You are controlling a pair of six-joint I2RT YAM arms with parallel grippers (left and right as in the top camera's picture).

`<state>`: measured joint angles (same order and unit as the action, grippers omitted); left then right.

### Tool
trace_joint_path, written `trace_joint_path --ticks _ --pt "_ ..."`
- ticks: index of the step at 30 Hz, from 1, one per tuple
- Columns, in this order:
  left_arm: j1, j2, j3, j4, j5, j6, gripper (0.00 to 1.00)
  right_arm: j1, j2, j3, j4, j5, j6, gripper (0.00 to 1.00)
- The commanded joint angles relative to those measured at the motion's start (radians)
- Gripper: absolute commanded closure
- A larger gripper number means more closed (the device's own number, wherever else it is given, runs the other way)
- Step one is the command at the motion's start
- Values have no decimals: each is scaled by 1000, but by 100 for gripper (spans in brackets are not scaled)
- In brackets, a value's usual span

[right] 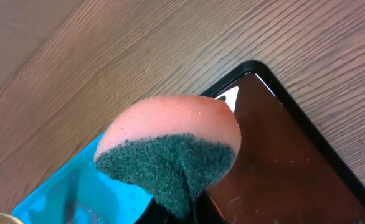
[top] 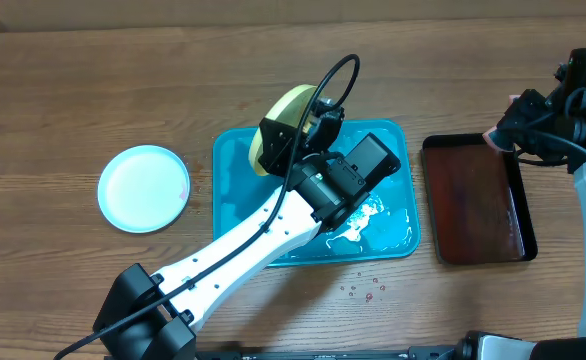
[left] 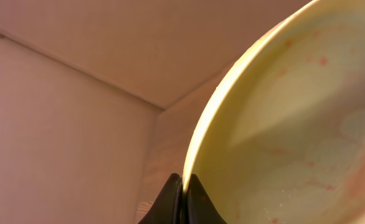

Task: Clean dirty plates on tray and stack at the side
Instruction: 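Carry the yellow plate left and stack it on the white plate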

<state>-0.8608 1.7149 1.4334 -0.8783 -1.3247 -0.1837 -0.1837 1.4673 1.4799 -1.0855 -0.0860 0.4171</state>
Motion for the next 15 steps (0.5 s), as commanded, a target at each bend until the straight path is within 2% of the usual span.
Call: trace_joint_path --ticks 1,4,9,15 --pt "-3 -21 4 3 -63 -4 96 -6 -2 8 5 7 -7 96" --pt "-2 -21 4 -7 21 -4 96 -6 -2 8 5 7 -7 96" --pt "51 -22 4 -63 445 -35 96 -6 -2 8 3 7 -7 96" --pt "258 -32 4 -110 929 -94 96 -6 -2 8 1 7 -25 96"
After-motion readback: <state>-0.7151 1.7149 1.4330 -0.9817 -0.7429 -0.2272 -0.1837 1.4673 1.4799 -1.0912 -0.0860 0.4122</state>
